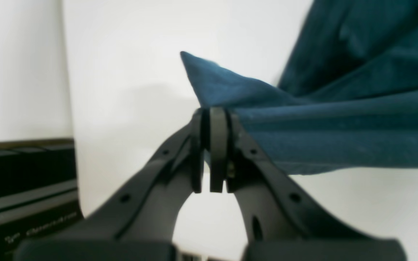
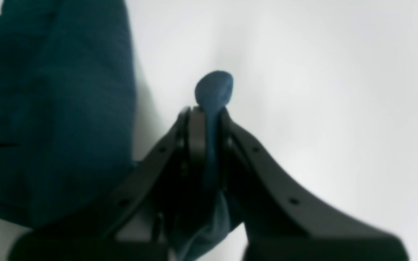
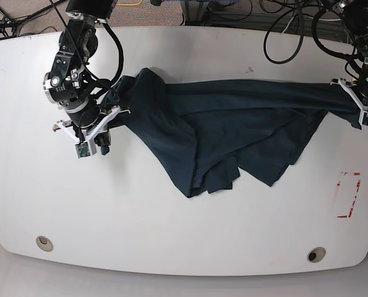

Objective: Fold the T-shirt properly
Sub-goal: 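Lift the shirt with both grippers and swing it toward the right gripper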

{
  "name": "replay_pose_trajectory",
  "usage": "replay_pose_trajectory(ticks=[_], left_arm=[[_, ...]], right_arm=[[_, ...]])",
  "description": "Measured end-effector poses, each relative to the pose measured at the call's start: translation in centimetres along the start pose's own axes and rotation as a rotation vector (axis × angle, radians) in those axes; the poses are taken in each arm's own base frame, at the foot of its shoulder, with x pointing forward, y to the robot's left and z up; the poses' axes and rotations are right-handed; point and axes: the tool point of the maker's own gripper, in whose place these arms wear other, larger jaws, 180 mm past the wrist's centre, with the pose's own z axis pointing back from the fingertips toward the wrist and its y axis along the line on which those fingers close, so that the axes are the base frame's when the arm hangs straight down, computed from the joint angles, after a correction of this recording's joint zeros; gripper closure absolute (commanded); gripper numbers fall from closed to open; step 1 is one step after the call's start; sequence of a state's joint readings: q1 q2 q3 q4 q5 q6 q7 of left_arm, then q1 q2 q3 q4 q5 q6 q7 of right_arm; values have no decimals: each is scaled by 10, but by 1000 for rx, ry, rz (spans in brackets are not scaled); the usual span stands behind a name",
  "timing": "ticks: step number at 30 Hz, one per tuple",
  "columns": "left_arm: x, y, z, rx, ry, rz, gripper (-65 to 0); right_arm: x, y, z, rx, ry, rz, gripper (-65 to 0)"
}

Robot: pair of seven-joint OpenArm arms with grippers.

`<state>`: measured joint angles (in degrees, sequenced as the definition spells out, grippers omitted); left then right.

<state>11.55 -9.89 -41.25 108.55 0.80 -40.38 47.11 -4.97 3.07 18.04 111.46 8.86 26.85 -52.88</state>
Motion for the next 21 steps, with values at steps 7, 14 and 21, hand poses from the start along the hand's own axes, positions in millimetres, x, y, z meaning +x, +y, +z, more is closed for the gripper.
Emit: replay_pose_trajectory(ticks=[7, 14, 21], left_arm=[[24, 6, -4, 18, -50, 17, -4], [60, 8, -8, 23, -131, 22, -3], [112, 8, -14, 15, -223, 19, -4]], right_arm=[[20, -26, -3, -63, -26, 32, -4], [47, -45, -12, -86, -76, 51, -5], [47, -57, -32, -78, -26, 68, -4]])
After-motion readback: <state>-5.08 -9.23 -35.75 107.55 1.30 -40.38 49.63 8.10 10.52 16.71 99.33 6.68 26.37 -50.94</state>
